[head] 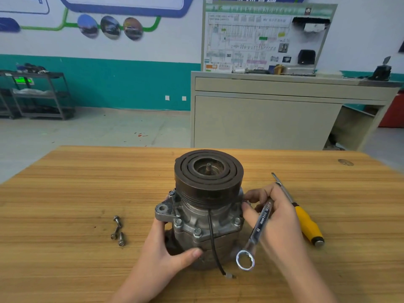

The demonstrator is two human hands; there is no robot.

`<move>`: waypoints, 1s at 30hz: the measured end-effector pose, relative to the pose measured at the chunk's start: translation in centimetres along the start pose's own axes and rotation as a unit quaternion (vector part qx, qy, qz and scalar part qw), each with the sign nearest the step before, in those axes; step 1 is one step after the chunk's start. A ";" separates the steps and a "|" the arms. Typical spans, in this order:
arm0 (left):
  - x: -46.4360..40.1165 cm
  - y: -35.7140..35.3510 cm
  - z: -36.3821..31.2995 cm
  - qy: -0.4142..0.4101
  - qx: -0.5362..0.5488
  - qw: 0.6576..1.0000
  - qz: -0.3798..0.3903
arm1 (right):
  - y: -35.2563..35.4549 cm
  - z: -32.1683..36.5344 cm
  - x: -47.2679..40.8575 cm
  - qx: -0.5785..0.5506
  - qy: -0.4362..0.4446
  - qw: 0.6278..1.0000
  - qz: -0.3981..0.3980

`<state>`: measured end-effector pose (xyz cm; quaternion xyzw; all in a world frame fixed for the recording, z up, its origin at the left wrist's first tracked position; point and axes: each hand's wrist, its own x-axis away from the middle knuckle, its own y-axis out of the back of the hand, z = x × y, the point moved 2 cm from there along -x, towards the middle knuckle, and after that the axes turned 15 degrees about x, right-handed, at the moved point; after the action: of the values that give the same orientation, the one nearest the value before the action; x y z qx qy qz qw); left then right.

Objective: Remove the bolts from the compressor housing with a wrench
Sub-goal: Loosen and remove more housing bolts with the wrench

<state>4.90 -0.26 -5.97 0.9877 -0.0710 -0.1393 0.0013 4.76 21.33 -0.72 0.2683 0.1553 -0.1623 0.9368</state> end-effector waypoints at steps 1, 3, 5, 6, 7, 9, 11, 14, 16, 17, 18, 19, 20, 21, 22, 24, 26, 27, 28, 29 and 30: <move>0.0 0.0 0.0 0.001 -0.001 1.000 0.000 | 0.0 0.1 0.0 0.000 0.002 1.000 -0.006; 0.0 0.0 0.0 0.002 -0.002 1.000 0.000 | 0.3 0.3 -0.1 0.014 0.005 1.000 -0.014; 0.0 0.1 0.1 0.003 -0.002 1.000 0.001 | 0.6 0.4 -0.1 0.027 0.004 1.000 -0.002; 0.0 0.1 0.0 0.001 -0.002 1.000 0.002 | 0.7 0.4 0.0 0.029 0.005 1.000 0.010; -0.1 0.1 0.0 -0.001 -0.001 1.000 0.002 | 0.7 0.4 0.1 0.027 0.008 0.999 0.018; -0.1 0.0 0.0 -0.006 0.002 1.000 0.003 | 0.6 0.5 0.4 0.024 0.018 1.000 0.003; -0.1 0.0 0.1 -0.008 0.004 1.000 0.003 | 0.4 0.4 0.5 0.036 0.019 0.999 -0.025; 0.0 0.0 0.1 -0.002 0.000 1.000 0.004 | 0.3 0.2 0.5 0.032 0.002 0.999 -0.007; 0.0 0.1 0.1 -0.002 0.001 1.000 0.003 | 0.2 0.2 0.6 0.013 0.002 1.000 0.007; 0.0 0.1 0.1 -0.003 0.002 1.000 0.003 | 0.2 0.4 0.7 0.007 0.008 1.000 0.003; 0.0 0.1 0.1 -0.002 0.002 1.000 0.003 | 0.2 0.5 0.7 0.006 0.013 1.000 -0.007; 0.0 0.1 0.1 -0.002 0.002 1.000 0.003 | 0.3 0.6 0.7 0.015 0.015 1.000 -0.018; -0.1 0.1 0.1 -0.002 0.002 1.000 0.005 | 0.4 0.6 0.6 0.024 0.012 0.999 -0.025; 0.0 0.1 0.1 -0.002 0.000 1.000 0.005 | 0.4 0.5 0.5 0.031 0.009 0.999 -0.026; 0.0 0.1 0.1 -0.002 -0.002 1.000 0.005 | 0.5 0.3 0.5 0.032 0.007 0.999 -0.021; 0.0 0.1 0.0 0.001 -0.005 1.000 0.001 | 0.5 0.2 0.5 0.027 0.011 1.000 -0.006; 0.0 0.0 0.0 -0.001 -0.002 1.000 -0.001 | 0.5 0.2 0.4 0.031 0.029 0.999 -0.006; 0.0 0.0 0.0 -0.004 -0.001 1.000 -0.001 | 0.4 0.2 0.3 0.039 0.036 0.999 -0.007; 0.0 0.0 0.0 -0.007 0.000 1.000 -0.002 | 0.4 0.3 0.2 0.044 0.038 0.998 -0.009; 0.0 0.0 0.0 -0.010 0.003 1.000 -0.003 | 0.4 0.4 0.2 0.043 0.039 0.998 -0.012; 0.0 0.0 -0.1 -0.013 0.005 1.000 -0.005 | 0.4 0.4 0.2 0.036 0.041 0.998 -0.017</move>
<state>4.87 -0.29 -5.91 0.9862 -0.0670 -0.1515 -0.0050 5.15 21.39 -0.25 0.3054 0.1926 -0.1720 0.9165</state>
